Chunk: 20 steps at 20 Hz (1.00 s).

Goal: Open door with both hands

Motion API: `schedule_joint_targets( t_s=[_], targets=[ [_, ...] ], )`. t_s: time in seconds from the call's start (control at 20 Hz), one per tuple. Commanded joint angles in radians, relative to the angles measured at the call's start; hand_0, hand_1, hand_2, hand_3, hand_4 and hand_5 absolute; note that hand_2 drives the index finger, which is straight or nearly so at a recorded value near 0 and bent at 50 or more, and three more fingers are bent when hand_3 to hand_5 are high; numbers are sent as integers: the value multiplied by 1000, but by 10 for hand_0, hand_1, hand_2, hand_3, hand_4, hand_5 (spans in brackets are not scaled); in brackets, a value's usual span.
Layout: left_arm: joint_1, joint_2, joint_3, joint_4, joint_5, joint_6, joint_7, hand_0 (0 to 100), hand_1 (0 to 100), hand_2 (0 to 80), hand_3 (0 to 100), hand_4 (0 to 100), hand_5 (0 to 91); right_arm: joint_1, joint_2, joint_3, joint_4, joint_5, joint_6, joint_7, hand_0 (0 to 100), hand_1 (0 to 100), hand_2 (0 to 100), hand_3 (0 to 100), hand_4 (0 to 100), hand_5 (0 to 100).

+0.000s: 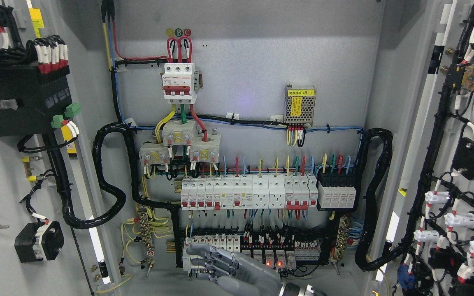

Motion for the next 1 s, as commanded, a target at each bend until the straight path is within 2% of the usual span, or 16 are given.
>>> schedule_joint_targets(
  t_s=[0.0, 0.2, 0.35, 0.4, 0.5, 0.8, 0.9, 0.95],
  targets=[
    [0, 11, 1, 1, 0, -2, -1, 120, 556, 0, 0, 0, 0, 99, 48, 234, -130, 2, -1, -9, 0, 500, 40, 0, 0, 0],
    [0, 9, 1, 1, 0, -2, -1, 120, 556, 0, 0, 0, 0, 99, 59, 319, -115, 4, -3, -18, 0, 500, 40, 0, 0, 0],
    [0, 8, 1, 1, 0, -2, -1, 120, 556, 0, 0, 0, 0, 99, 114, 334, -88, 4, -3, -44, 0, 500, 40, 0, 0, 0],
    [0, 8, 1, 1, 0, -2, -1, 120, 556, 0, 0, 0, 0, 98, 120, 342, -78, 5, -1, -49, 0, 500, 40, 0, 0, 0],
    [0, 8, 1, 1, 0, -2, -1, 120, 556, 0, 0, 0, 0, 98, 120, 375, -77, 15, -3, -50, 0, 500, 40, 0, 0, 0],
    [0, 8, 1, 1, 0, -2, -1, 120, 556, 0, 0, 0, 0, 76, 122, 424, -75, 12, -27, -53, 0, 500, 40, 0, 0, 0],
    [0, 8, 1, 1, 0, -2, -1, 120, 556, 0, 0, 0, 0, 61, 122, 437, -68, 10, -29, -85, 0, 500, 40, 0, 0, 0],
    [0, 8, 1, 1, 0, -2, -1, 120, 556, 0, 0, 0, 0, 50, 122, 447, -63, 10, -29, -123, 0, 500, 40, 0, 0, 0]
  ],
)
